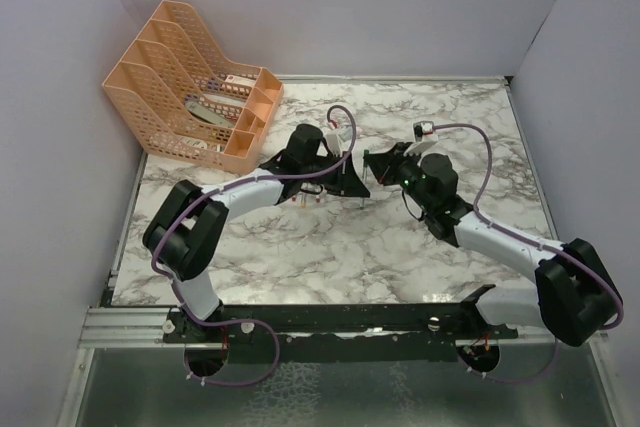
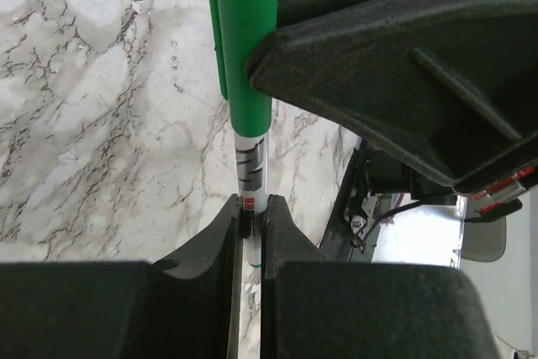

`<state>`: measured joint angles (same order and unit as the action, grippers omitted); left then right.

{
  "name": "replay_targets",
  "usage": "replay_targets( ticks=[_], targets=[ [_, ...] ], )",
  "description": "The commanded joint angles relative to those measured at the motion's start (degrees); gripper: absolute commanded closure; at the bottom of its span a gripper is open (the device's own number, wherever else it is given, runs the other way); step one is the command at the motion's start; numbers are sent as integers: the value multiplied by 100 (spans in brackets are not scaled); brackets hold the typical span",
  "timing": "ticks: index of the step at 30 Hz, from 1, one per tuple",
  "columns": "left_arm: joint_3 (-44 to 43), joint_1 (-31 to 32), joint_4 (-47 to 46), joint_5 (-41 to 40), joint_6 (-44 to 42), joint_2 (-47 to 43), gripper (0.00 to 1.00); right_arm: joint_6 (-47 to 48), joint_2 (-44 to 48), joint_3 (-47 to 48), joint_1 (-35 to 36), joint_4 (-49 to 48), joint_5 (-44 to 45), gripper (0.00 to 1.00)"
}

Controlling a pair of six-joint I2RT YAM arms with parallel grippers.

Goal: Insert the pens into the pen caps

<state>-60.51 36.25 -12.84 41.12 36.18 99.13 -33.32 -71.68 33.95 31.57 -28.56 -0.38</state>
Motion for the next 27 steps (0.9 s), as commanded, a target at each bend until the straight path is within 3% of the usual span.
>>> replay_targets(
  ticks=[1, 17, 27],
  targets=[
    [-259, -364, -752, -649, 146, -157, 100, 210, -266, 72, 635, 781, -224, 99],
    [-201, -747, -206, -904, -123, -315, 100, 312, -627, 519, 847, 1013, 199, 99],
    [-393, -743, 2038, -1878, -981, -64, 100, 685, -590, 1419, 845, 2043, 1442, 99]
  ],
)
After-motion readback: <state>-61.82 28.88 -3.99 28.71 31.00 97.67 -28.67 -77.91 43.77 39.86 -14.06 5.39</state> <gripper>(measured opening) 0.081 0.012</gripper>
